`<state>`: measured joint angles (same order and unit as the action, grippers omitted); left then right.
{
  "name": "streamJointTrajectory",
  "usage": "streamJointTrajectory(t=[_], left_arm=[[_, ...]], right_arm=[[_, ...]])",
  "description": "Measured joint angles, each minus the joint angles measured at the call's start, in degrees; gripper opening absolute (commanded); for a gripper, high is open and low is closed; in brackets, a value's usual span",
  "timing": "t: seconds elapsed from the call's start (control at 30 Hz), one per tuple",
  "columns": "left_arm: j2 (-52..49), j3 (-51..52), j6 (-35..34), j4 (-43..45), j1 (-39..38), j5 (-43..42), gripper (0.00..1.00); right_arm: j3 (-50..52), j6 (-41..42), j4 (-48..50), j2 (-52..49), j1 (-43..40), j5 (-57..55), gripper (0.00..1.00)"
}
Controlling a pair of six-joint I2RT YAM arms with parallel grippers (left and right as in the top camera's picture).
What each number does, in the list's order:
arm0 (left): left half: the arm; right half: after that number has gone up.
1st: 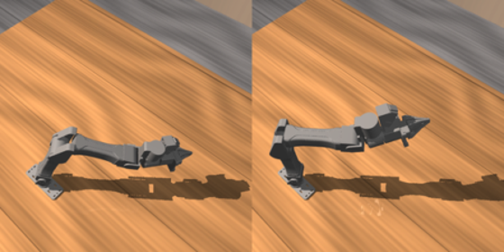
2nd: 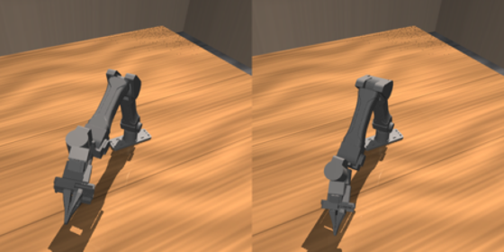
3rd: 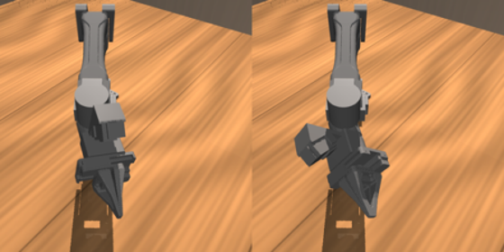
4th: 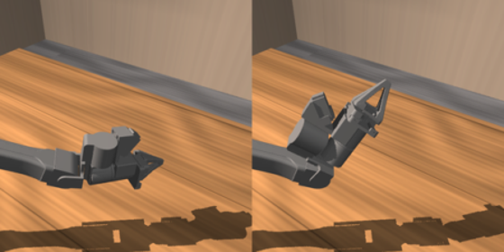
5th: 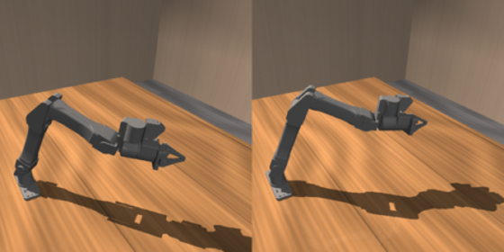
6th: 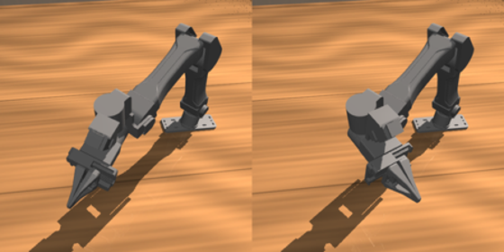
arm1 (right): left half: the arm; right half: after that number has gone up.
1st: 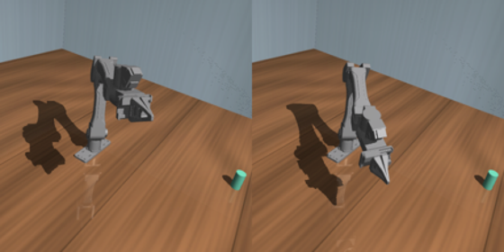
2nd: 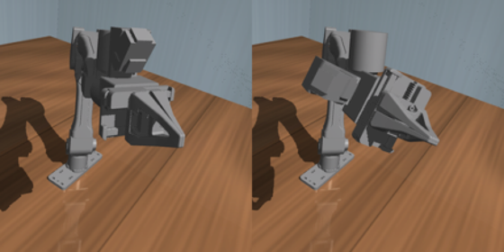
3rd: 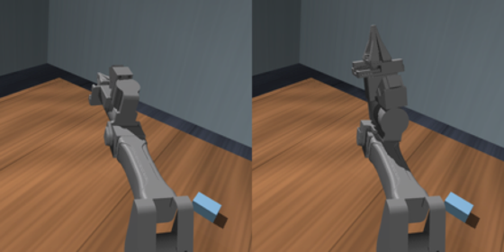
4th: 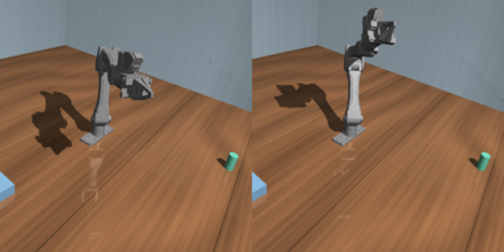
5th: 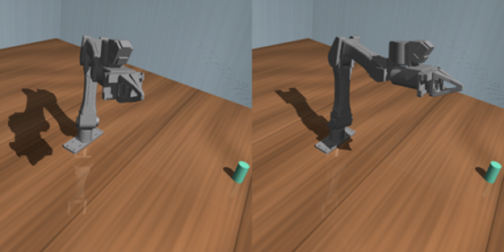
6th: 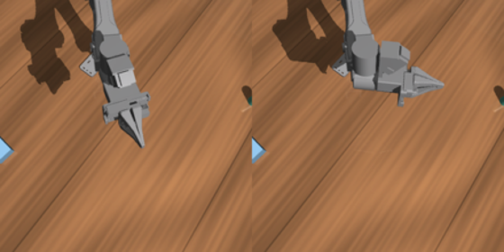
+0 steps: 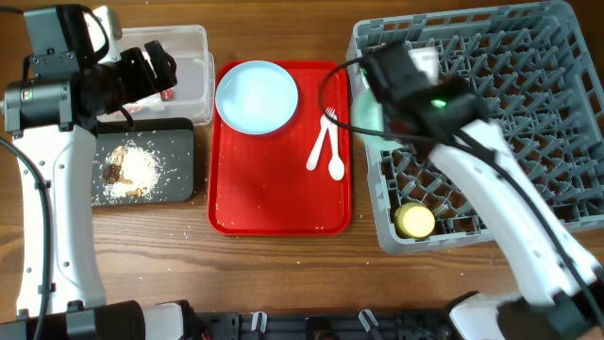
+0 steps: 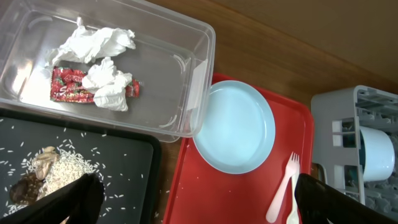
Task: Sort waste into correct bins and load items into the dishwasher rack
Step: 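Grasp the pale green bowl with the right gripper and set it in the rack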
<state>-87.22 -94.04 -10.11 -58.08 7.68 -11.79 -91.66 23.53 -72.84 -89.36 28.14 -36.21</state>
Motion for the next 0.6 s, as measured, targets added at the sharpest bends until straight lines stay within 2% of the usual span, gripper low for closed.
streamJointTrajectory(t=[0.07,0.13,0.3,0.4,0.5,0.6], left_arm=[[0.0,0.0,0.0,0.0,0.0,0.0,1.0],[0.0,0.0,0.0,0.0,0.0,0.0,1.0],[0.0,0.0,0.0,0.0,0.0,0.0,1.0],[0.0,0.0,0.0,0.0,0.0,0.0,1.0],[0.0,0.0,0.0,0.0,0.0,0.0,1.0],[0.0,0.0,0.0,0.0,0.0,0.0,1.0]], right_arm=[[0.0,1.4,-1.6,1.6,0.0,-10.6,0.04],[1.6,2.2,1.5,1.3,0.0,-19.8,0.04],[16.1,0.2,18.0,-1.2,0.5,-36.2,0.04],[21.2,-5.0,26.8,-2.3,1.4,-36.4,0.04],[23.3,-11.3,33.7,-2.9,1.4,-30.8,0.04],[24.0,-14.8,35.7,-6.6,1.4,-29.4,0.04]])
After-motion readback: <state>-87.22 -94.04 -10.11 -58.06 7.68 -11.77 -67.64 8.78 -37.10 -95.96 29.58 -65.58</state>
